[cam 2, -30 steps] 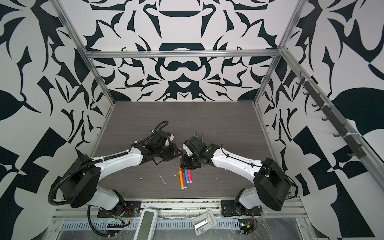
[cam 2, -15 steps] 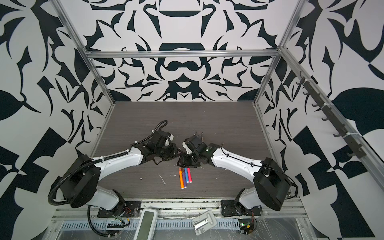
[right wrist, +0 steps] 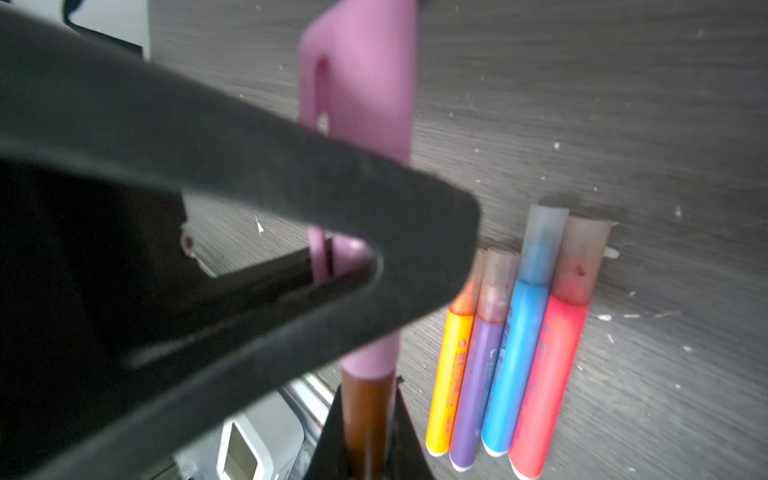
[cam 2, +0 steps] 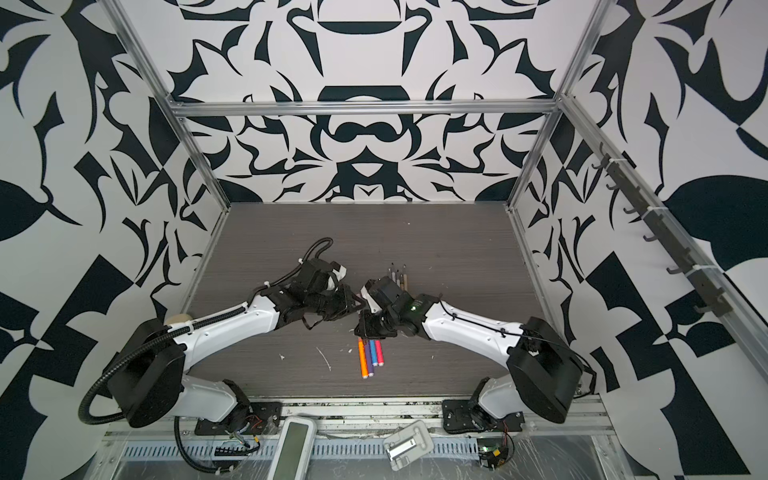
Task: Open the pen caps
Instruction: 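Grip the lilac cap with the left gripper and pull it off the pen, then carry the lilac cap to the cap row while the right gripper carries the pen away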
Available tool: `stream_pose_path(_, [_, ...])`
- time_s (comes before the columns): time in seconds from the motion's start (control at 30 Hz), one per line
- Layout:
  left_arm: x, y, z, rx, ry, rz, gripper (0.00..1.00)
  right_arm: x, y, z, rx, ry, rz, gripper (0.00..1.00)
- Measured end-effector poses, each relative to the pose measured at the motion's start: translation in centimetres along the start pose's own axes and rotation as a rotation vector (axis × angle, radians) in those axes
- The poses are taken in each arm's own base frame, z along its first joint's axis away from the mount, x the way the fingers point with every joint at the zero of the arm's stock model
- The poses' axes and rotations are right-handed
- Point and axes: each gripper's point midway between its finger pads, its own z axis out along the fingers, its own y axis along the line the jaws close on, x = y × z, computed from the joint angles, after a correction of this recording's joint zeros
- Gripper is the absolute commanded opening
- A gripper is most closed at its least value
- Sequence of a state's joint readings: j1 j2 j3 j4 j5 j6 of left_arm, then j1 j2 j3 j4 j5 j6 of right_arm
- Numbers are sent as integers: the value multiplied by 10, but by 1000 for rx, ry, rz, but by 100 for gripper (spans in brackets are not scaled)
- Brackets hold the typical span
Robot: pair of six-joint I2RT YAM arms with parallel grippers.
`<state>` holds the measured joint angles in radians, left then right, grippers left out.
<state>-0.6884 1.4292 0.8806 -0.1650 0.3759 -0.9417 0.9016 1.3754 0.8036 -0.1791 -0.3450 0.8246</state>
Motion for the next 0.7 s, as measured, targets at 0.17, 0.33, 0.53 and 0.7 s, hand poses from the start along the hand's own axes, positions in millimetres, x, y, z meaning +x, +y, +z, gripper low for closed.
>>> stream_pose_path(0.17, [-135,57,-76,-109,-291,-113,0,79,-13,11,-43,134,-13,0])
stream_pose_path(0.33, [-152,76,-96,-210,-332,-76,0,93,-59,-1,60,128,60,0])
stream_pose_path(0.53, [-125,89,-79,-289,-224,-16,0,52,-68,-28,143,-104,-29,0])
stream_pose_path(0.7, [-119,123,-65,-386,-162,-24,0,29,-84,-52,231,-287,-59,0])
